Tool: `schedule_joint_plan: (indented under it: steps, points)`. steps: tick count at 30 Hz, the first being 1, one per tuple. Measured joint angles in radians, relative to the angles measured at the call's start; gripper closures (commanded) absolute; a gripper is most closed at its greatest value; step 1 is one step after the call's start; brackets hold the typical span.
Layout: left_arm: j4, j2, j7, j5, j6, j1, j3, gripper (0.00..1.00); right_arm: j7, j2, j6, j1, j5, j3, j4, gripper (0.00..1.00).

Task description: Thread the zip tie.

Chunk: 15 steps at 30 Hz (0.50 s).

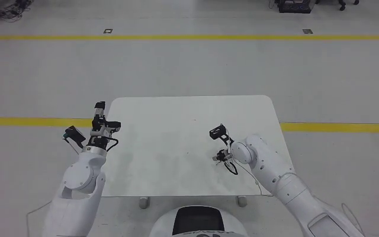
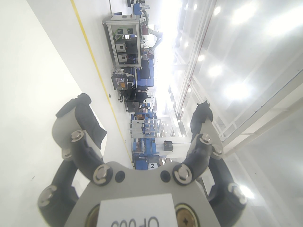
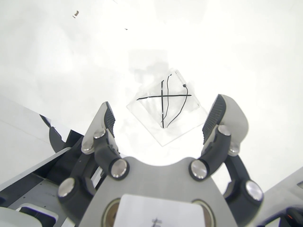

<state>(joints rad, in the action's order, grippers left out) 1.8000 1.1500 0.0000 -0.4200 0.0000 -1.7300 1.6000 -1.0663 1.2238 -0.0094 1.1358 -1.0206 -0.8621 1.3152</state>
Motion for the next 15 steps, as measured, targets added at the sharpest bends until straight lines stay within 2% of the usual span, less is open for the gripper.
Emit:
schedule_joint_plan:
  steps: [1, 2, 3, 4, 5, 7, 10, 15]
  points:
    - [0.0, 0.0, 0.0, 0.0, 0.0, 0.0, 0.0, 0.0, -0.005, 0.0, 0.0, 0.0, 0.0, 0.0, 0.001, 0.0]
    - [0.0, 0.0, 0.0, 0.0, 0.0, 0.0, 0.0, 0.0, -0.009, 0.0, 0.0, 0.0, 0.0, -0.001, 0.001, 0.08]
    - [0.0, 0.0, 0.0, 0.0, 0.0, 0.0, 0.0, 0.0, -0.011, 0.001, 0.0, -0.001, 0.0, -0.001, 0.001, 0.2]
    - [0.0, 0.0, 0.0, 0.0, 0.0, 0.0, 0.0, 0.0, -0.013, 0.001, 0.0, -0.001, -0.001, -0.001, 0.0, 0.43]
    - [0.0, 0.0, 0.0, 0.0, 0.0, 0.0, 0.0, 0.0, -0.014, 0.001, 0.001, -0.001, -0.001, -0.002, 0.0, 0.51]
    - [0.0, 0.0, 0.0, 0.0, 0.0, 0.0, 0.0, 0.0, -0.015, 0.001, 0.005, -0.001, -0.002, -0.006, 0.001, 0.53]
    - [0.0, 0.0, 0.0, 0.0, 0.0, 0.0, 0.0, 0.0, -0.009, 0.0, 0.012, 0.003, -0.005, -0.014, 0.006, 0.62]
    - [0.0, 0.0, 0.0, 0.0, 0.0, 0.0, 0.0, 0.0, -0.008, -0.001, 0.005, 0.01, -0.004, -0.019, 0.006, 0.64]
